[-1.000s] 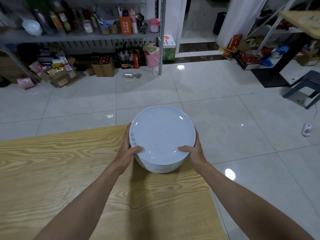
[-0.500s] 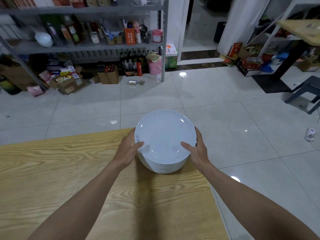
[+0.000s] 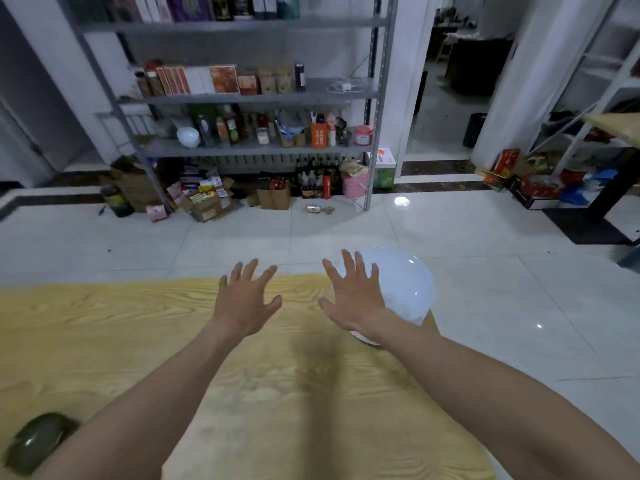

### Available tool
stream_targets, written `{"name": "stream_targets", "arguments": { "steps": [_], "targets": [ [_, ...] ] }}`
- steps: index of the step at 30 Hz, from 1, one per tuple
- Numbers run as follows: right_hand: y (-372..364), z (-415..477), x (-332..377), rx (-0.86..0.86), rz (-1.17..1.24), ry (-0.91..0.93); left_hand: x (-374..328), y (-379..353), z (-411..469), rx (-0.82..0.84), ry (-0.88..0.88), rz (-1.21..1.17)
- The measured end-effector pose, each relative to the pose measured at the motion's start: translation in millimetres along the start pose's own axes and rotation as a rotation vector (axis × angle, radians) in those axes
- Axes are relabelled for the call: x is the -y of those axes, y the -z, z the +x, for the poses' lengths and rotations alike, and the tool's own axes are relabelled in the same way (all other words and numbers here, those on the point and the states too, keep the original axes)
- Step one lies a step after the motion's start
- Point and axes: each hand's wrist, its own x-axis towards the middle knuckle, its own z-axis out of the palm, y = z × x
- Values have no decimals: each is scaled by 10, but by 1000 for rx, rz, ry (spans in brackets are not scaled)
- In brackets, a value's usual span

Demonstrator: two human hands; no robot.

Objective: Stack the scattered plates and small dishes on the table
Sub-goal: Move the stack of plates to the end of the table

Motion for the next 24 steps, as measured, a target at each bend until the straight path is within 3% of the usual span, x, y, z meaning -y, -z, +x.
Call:
{"name": "stream_targets", "arguments": {
  "steps": [12, 24],
  "targets": [
    [-4, -668, 2915, -19, -91, 375, 2027, 545, -2213, -46, 390, 48],
    [-180, -1009, 4980, 5, -72, 651, 3415, 736, -3636, -113, 684, 25]
  ]
}}
